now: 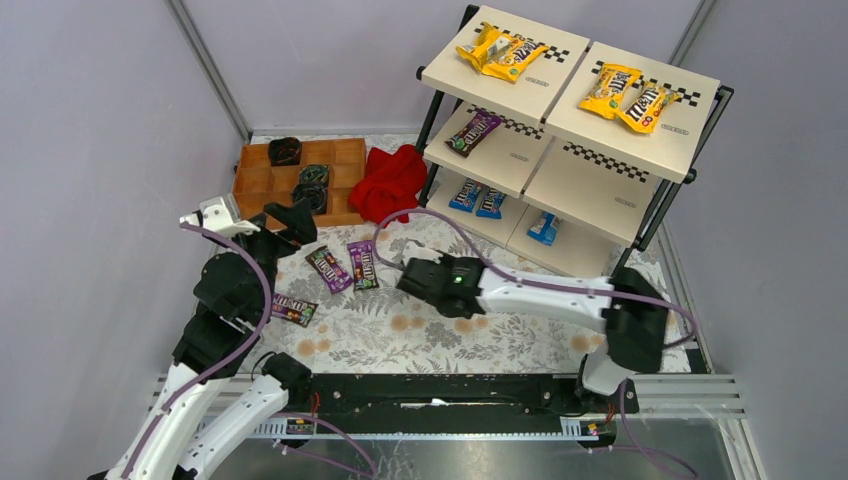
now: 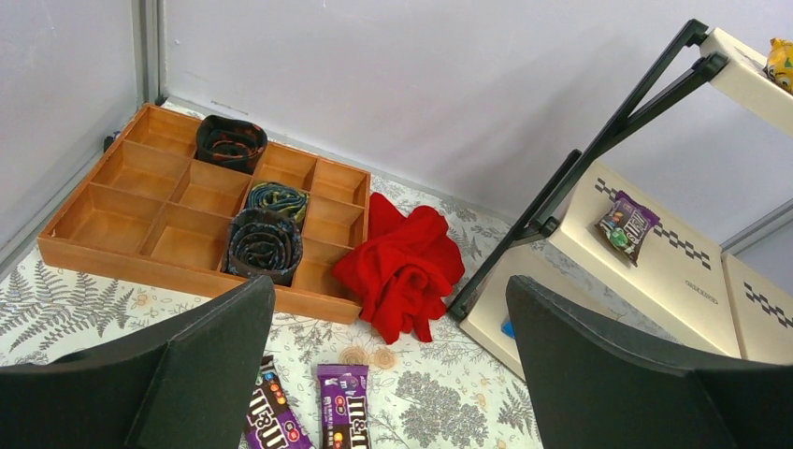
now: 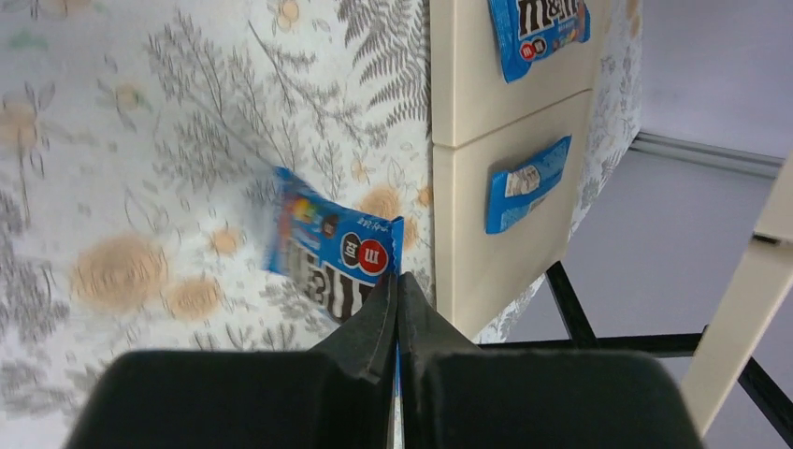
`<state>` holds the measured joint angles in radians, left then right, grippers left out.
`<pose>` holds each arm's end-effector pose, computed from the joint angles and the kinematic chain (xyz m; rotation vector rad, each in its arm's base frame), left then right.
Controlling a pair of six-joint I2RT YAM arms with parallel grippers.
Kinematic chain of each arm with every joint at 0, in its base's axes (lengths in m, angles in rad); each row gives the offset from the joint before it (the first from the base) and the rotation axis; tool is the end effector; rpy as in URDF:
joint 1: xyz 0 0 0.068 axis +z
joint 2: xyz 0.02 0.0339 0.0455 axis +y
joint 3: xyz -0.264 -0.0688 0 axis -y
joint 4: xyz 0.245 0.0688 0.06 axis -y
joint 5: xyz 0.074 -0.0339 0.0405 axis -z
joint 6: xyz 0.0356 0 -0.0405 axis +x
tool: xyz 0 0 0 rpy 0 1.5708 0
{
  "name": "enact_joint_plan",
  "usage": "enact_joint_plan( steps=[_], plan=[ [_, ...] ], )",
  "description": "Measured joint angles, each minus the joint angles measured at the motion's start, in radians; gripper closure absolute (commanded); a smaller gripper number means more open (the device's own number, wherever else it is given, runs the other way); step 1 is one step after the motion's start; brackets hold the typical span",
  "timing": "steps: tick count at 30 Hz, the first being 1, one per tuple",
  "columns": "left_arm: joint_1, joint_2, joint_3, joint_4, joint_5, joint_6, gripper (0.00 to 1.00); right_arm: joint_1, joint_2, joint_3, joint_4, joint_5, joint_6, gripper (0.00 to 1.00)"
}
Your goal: Place and organize the candy bags onto the shelf
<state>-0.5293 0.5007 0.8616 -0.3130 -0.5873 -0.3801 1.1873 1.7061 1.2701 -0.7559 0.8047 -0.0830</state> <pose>0.0962 -0.0334 0.3878 -0.3544 1.4960 -0.2771 0.1508 0.3053 0.2343 -1.2355 1.9984 -0.6129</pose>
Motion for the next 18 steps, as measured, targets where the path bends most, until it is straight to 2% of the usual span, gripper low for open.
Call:
enact_joint_plan(
  steps=[12, 18],
  plan=[
    [-0.005, 0.007, 0.0, 0.0, 0.001, 0.0, 0.01, -0.062, -0.554, -0.332, -0.056, -0.093, -0.327, 1.0],
    [-0.02, 0.005, 0.0, 0.0, 0.001, 0.0, 0.01, -0.241, -0.753, -0.42, -0.041, -0.105, -0.512, 1.0]
  ],
)
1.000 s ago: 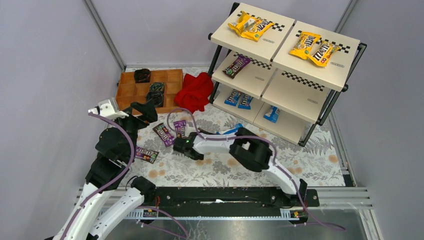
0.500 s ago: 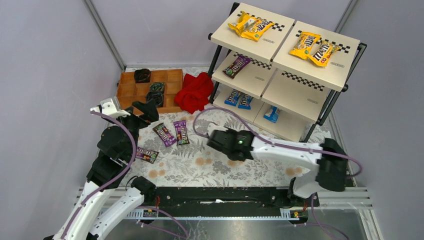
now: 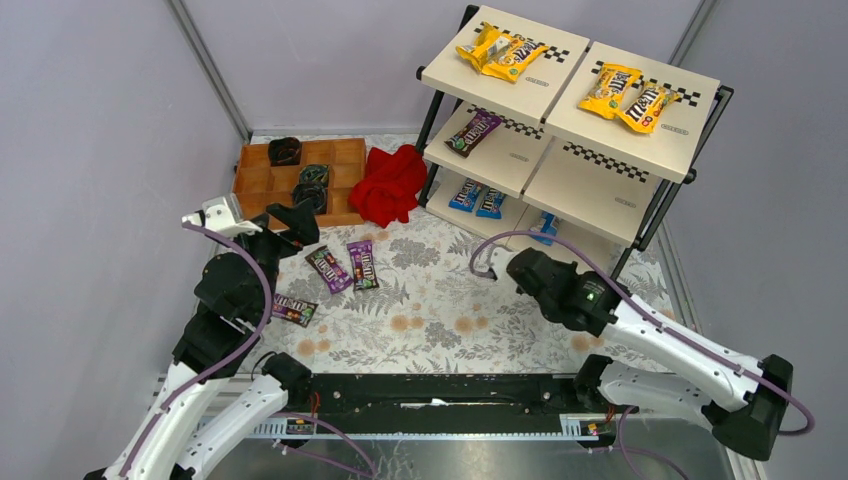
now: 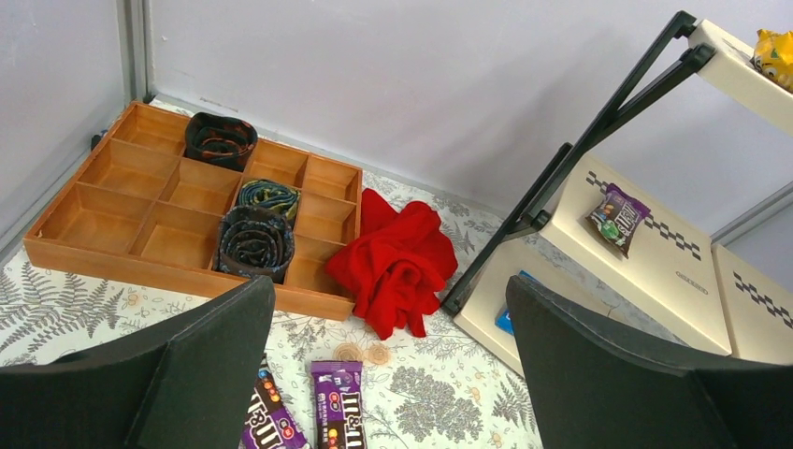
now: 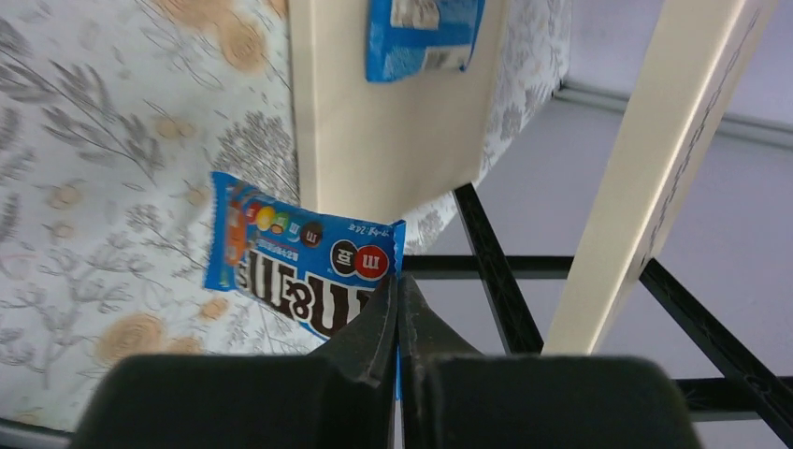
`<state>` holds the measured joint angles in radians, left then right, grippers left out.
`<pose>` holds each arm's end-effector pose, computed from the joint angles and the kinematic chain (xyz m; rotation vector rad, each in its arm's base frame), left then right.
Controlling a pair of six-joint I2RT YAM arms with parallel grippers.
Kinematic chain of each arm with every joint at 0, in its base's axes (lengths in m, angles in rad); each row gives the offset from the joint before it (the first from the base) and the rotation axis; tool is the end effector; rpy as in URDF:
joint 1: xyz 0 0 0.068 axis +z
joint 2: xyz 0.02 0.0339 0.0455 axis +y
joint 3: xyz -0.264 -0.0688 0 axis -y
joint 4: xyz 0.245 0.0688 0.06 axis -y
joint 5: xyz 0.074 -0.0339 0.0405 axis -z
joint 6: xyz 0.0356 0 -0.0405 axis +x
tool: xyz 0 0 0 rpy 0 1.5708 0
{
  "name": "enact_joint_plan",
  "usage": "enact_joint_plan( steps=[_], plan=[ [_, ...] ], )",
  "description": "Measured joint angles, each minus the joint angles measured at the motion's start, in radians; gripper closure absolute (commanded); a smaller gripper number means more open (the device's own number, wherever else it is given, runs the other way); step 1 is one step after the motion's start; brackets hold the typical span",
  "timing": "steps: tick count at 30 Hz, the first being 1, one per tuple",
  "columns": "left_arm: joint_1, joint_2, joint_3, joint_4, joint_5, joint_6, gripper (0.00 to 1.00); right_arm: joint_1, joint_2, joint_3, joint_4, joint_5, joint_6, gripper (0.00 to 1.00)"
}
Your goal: Place and organize the candy bags onto the shelf
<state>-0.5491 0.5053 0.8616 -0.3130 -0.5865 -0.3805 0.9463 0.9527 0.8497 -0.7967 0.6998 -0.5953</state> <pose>0.0966 -0.0360 0.3875 -0.3382 1.5043 -0.2914 0.1238 0.1325 0.2839 -1.3836 1.8421 -0.6820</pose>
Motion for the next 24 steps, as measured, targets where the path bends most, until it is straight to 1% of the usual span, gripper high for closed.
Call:
enact_joint_plan(
  steps=[3, 7, 11, 18, 24],
  plan=[
    [-0.004, 0.0, 0.0, 0.0, 0.0, 0.0, 0.01, -0.092, -0.014, -0.037, 0.036, -0.016, -0.09, 1.0],
    [-0.009, -0.007, 0.0, 0.0, 0.0, 0.0, 0.01, -0.214, 0.007, -0.083, 0.113, -0.046, -0.209, 1.0],
    [-0.015, -0.02, 0.0, 0.0, 0.0, 0.0, 0.01, -0.294, 0.029, -0.106, 0.199, -0.062, -0.315, 1.0],
    [-0.029, -0.041, 0.0, 0.0, -0.002, 0.0, 0.01, -0.366, 0.071, -0.124, 0.375, -0.067, -0.485, 1.0],
    [-0.044, -0.053, 0.0, 0.0, -0.005, 0.0, 0.01, -0.385, 0.135, -0.15, 0.461, -0.087, -0.548, 1.0]
  ],
)
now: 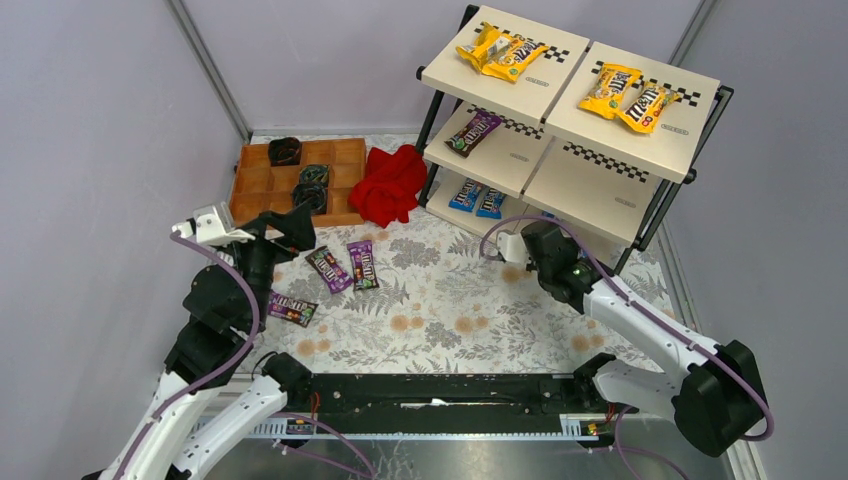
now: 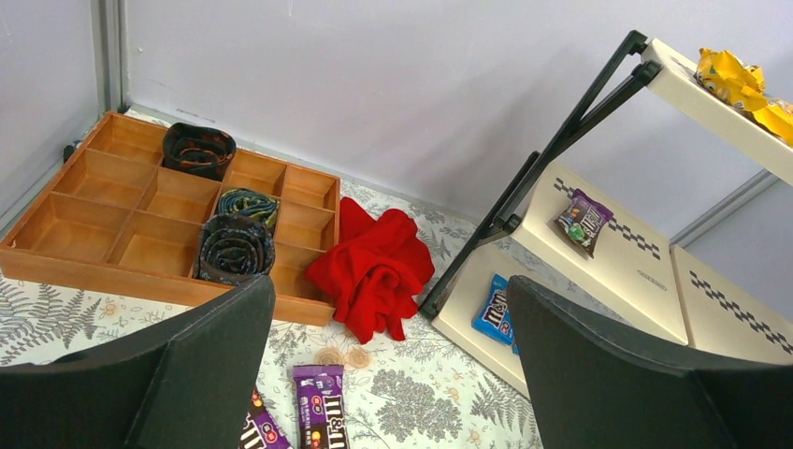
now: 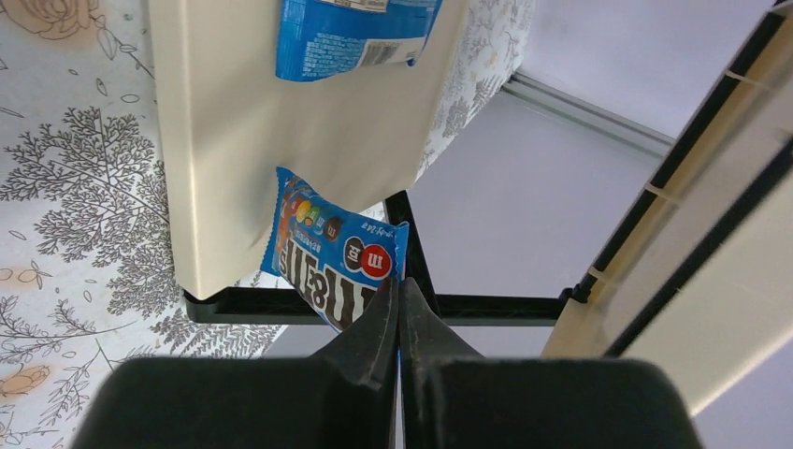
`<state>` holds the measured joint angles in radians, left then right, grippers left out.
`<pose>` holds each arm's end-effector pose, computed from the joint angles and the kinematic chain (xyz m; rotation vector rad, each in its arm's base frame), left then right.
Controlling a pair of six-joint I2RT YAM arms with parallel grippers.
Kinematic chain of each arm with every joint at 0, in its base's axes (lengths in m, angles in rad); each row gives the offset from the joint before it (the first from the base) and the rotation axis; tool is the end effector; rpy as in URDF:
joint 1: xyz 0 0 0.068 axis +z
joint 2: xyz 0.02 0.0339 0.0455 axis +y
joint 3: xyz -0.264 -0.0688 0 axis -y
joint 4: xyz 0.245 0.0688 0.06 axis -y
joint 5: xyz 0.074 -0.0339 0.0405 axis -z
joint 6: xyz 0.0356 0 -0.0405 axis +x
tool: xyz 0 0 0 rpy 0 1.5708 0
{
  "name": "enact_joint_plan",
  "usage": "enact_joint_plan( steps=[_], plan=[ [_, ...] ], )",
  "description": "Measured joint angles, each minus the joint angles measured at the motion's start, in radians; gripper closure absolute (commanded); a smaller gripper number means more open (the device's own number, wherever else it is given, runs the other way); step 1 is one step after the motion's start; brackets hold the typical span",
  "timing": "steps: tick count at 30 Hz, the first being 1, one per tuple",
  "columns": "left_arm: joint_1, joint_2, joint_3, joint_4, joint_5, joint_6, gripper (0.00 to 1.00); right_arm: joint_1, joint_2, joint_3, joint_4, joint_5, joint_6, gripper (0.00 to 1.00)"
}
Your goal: Place and organize the candy bags onto the shelf
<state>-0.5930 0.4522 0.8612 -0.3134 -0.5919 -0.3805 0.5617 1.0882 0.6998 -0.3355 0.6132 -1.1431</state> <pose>0.0829 -0.0319 0.3912 -0.3239 1.4659 -0.3491 0.2007 0.1021 0.2418 -1.5230 1.7695 -0.9996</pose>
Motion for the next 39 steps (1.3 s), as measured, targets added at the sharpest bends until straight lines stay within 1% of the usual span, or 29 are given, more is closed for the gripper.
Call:
enact_joint_plan(
  steps=[6, 9, 16, 20, 24, 28, 39],
  plan=[
    [-0.019, -0.006, 0.0, 0.0, -0.004, 0.0, 0.01, 0.0, 0.01, -0.009, 0.013, -0.019, -0.023, 1.0],
    [-0.022, -0.006, 0.0, 0.0, -0.006, 0.0, 0.01, 0.0, -0.002, -0.032, 0.023, -0.073, -0.03, 1.0],
    [-0.027, -0.008, -0.004, 0.0, -0.011, 0.0, 0.01, -0.002, -0.104, -0.182, 0.03, -0.219, -0.06, 1.0],
    [-0.032, -0.01, -0.005, 0.0, -0.011, 0.0, 0.01, -0.003, -0.109, -0.191, 0.032, -0.264, -0.067, 1.0],
    [-0.034, -0.026, -0.005, 0.001, -0.011, 0.0, 0.01, -0.01, -0.076, -0.191, 0.035, -0.297, -0.076, 1.0],
    [-0.037, -0.047, -0.005, 0.0, -0.013, 0.0, 0.01, -0.041, -0.031, -0.191, 0.048, -0.341, -0.09, 1.0],
    [-0.078, -0.088, -0.005, 0.001, -0.032, 0.001, 0.01, -0.191, 0.057, -0.162, 0.108, -0.396, -0.154, 1.0]
  ],
)
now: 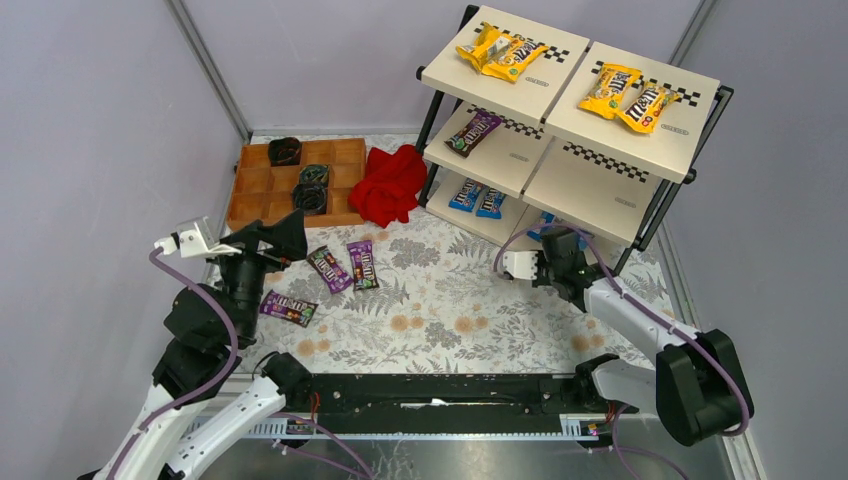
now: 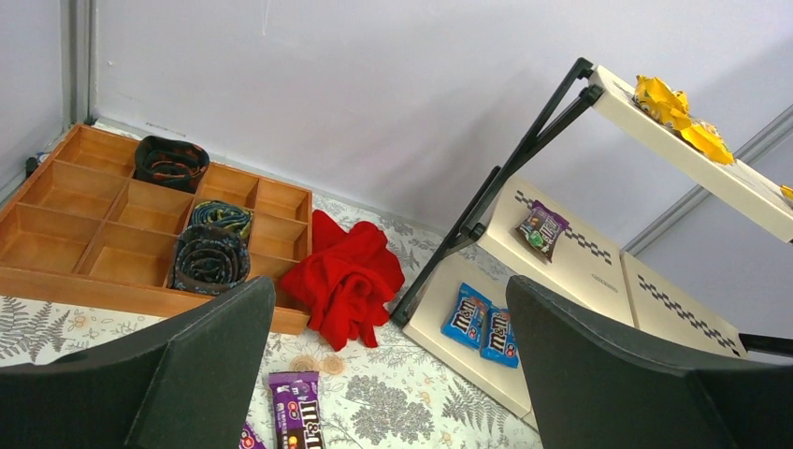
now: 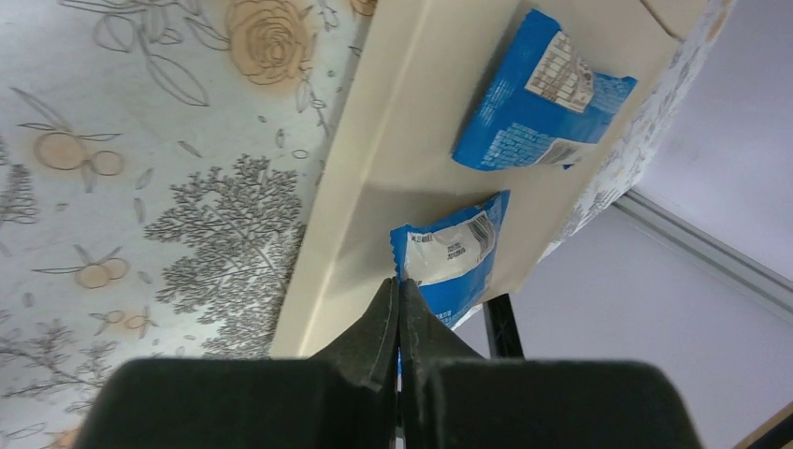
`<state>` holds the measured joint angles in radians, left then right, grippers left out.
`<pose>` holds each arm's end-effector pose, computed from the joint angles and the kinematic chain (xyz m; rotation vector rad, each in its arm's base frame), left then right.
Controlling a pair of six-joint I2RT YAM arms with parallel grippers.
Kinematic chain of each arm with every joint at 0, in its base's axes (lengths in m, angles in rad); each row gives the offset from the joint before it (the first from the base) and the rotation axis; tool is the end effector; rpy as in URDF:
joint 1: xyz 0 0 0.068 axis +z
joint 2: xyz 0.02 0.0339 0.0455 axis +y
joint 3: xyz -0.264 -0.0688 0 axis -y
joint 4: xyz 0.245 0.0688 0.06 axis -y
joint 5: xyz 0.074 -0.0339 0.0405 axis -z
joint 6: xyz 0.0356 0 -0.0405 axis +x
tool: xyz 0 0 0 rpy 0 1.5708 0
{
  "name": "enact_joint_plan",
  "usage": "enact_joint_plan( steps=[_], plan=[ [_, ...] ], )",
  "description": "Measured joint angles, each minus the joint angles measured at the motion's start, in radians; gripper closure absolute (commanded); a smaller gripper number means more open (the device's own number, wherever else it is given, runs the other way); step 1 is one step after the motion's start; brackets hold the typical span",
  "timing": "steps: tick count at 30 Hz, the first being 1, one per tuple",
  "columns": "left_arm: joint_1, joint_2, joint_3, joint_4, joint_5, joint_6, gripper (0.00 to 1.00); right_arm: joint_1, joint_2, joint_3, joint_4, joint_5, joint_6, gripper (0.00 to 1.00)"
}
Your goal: Place and organize the candy bags onto the shelf
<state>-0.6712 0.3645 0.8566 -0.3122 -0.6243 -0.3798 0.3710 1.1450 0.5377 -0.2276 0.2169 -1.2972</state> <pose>0.0616 -0.0224 0.3947 -0.3187 1.4034 -0.4322 0.2072 0.0724 0.1828 -1.7767 1.7529 -0.6723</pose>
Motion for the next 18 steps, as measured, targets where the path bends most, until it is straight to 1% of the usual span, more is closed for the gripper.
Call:
enact_joint_plan(
  steps=[11, 18],
  plan=[
    [-0.017, -0.005, 0.0, 0.0, -0.014, 0.009, 0.01, -0.046, 0.135, 0.069, 0.043, -0.003, -0.104, 1.0],
    [-0.019, -0.005, 0.0, 0.0, -0.017, 0.01, 0.01, -0.057, 0.157, 0.069, 0.067, -0.019, -0.146, 1.0]
  ],
)
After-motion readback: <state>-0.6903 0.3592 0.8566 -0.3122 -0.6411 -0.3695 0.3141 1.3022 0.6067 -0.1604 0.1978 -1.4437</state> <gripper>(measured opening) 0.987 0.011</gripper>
